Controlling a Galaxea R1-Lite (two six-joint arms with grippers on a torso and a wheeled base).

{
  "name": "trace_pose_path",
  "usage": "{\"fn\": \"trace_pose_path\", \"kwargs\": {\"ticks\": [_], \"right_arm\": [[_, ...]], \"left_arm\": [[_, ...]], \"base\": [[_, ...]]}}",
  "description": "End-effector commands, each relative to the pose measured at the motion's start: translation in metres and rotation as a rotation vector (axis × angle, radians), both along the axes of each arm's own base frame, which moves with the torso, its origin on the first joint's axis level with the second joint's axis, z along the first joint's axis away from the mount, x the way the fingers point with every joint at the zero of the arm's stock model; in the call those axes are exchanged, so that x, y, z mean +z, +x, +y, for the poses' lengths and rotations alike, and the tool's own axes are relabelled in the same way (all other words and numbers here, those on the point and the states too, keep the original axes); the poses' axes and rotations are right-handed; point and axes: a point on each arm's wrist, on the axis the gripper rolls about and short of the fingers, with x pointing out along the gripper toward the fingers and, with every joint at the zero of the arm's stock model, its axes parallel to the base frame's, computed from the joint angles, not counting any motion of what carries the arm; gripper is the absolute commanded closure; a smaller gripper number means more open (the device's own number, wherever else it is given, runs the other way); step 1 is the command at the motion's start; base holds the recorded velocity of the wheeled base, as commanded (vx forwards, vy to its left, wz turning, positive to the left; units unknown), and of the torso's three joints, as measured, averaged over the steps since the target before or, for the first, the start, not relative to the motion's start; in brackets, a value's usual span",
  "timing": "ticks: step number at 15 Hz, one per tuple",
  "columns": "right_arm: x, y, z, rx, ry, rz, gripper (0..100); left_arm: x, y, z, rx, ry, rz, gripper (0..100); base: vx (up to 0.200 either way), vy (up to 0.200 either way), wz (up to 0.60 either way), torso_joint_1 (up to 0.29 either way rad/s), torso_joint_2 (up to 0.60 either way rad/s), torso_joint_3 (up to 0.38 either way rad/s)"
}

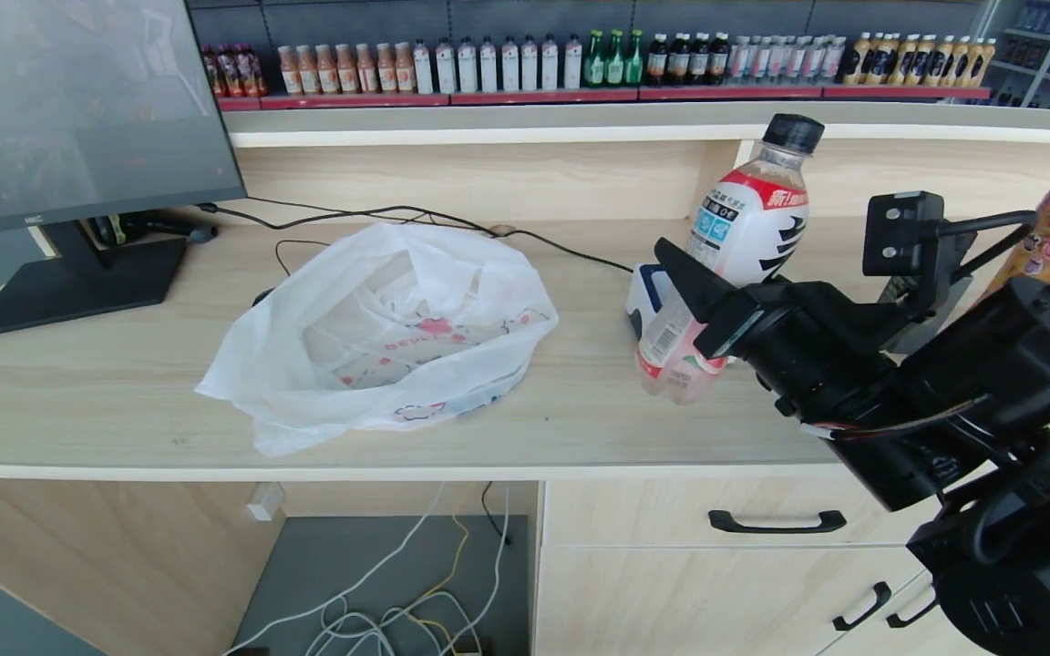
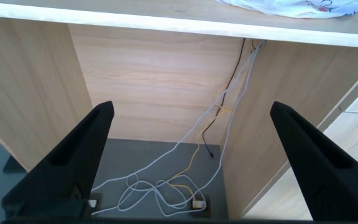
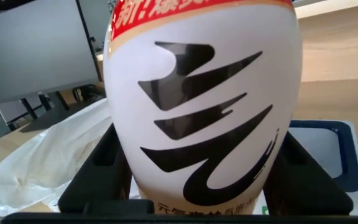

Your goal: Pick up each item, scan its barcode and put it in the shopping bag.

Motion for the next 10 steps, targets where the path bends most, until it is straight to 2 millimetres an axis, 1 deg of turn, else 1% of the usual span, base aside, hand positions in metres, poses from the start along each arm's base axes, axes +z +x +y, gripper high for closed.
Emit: {"fn": "trace_pose_path", "kwargs": {"ticks": [1,10], "right_arm": [[-0.0011,-0.0001,0.0002,0.000,-0.002,0.003,100],[0.0005,0.0011,0.0011,0.001,0.001,-0.005,100]], "left_arm": [[0.0000,0.0000,0.0000,0.001,0.000,0.000,0],[0.0000,0.0000,0.0000,0.001,0.000,0.000,0]], "base": [[0.000,0.200,0.00,-0.002,0.01,-0.002],[0.000,0.200,0.00,0.001,0.00,0.001]]}}
